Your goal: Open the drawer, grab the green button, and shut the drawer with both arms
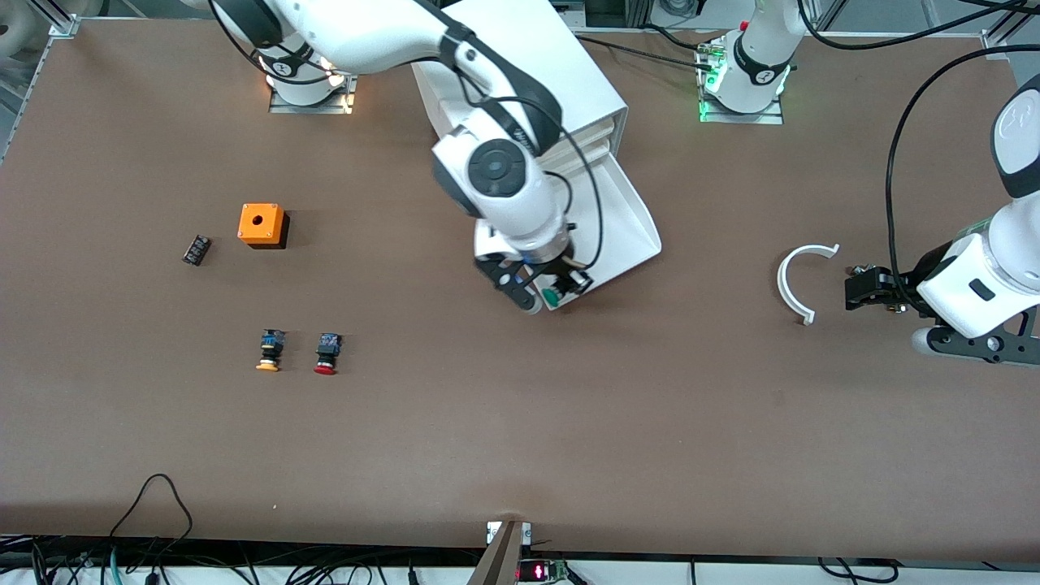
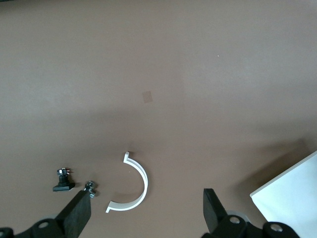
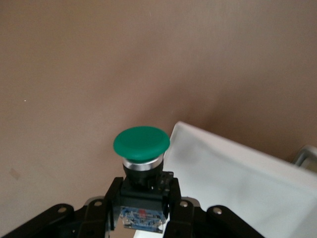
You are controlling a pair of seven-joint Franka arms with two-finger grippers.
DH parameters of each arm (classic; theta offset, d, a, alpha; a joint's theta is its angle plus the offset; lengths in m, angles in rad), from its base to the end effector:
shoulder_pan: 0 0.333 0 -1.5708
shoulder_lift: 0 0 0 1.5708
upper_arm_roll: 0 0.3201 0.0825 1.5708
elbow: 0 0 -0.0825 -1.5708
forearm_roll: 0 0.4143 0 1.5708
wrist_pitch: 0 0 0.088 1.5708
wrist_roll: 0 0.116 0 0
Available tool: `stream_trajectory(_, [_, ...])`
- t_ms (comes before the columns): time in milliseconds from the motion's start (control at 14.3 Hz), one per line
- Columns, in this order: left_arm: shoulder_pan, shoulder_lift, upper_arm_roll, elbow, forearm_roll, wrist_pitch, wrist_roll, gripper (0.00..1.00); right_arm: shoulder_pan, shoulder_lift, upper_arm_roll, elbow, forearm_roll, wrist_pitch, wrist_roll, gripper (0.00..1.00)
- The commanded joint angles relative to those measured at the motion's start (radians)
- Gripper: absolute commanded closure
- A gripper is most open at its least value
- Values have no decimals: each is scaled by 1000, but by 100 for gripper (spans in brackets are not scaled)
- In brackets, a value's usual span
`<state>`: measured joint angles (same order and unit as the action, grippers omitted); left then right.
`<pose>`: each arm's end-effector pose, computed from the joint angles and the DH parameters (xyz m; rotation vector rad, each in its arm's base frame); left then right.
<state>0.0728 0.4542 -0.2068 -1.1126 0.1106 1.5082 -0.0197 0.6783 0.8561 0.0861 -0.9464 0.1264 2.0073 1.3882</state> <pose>0.7070 -0.0471 0.5523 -3.1137 0.1433 0.0760 0.6102 0.5595 0.3725 -2.6964 0.9871 0.0882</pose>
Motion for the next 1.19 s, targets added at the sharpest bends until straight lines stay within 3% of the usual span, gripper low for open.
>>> stream_trajectory(0, [-2, 3, -8, 24, -8, -14, -84, 0, -74, -34, 12, -11, -8, -71, -202, 100])
stream_trajectory(210, [-7, -31, -63, -66, -8, -49, -280, 0, -160, -38, 14, -14, -1, -149, -444, 100])
stream_trajectory(420, [-7, -40, -117, -206, -8, 61, -467, 0, -232, -38, 14, -60, -1, -160, -683, 100])
stream_trajectory(770, [-10, -54, -190, -543, 6, 488, -760, 0, -353, -35, 12, -161, -5, -148, -964, 100])
stream_trajectory(1119, [-85, -35, -214, -771, 12, 817, -882, 0, -414, -31, 12, -282, -14, -61, -1061, 100])
